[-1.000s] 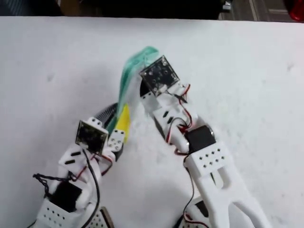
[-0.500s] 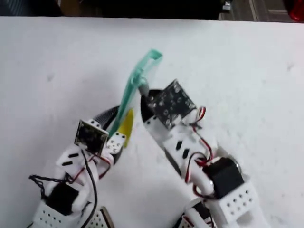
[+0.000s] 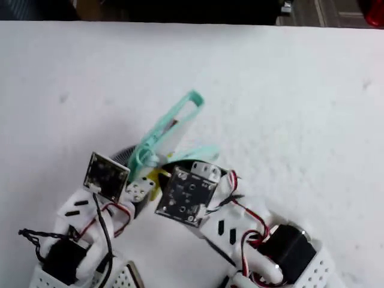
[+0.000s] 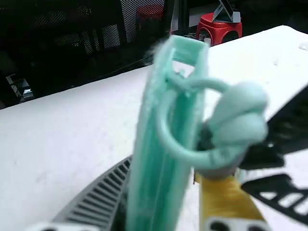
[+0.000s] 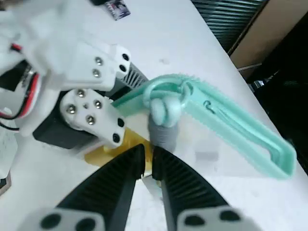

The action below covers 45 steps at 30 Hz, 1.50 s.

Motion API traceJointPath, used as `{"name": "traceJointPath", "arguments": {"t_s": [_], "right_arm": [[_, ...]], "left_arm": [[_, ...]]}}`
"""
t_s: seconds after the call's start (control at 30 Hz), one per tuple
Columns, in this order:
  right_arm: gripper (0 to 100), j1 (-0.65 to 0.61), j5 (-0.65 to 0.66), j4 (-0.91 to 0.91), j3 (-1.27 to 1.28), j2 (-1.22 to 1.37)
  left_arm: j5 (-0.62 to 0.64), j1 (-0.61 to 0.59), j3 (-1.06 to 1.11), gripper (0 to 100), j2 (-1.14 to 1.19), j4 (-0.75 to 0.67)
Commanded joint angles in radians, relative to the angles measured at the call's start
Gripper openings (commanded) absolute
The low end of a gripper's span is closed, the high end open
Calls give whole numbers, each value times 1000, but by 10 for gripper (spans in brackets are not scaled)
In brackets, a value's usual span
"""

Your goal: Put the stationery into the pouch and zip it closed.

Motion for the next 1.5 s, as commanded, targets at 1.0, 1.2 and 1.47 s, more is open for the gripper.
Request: {"name": "traceJointPath", "arguments": {"t_s": [1.0,1.2,1.47], "right_arm": [[231,-19,-57,-154,-72,185],[206,-58,-48,-196,-75,219],[19,-48,69,-200,-118,208]], "left_arm": [[3,4,-29,22,-10,-31],[2,4,-29,21,-10,-29],[-2,97,8,24,-10,-51]]}}
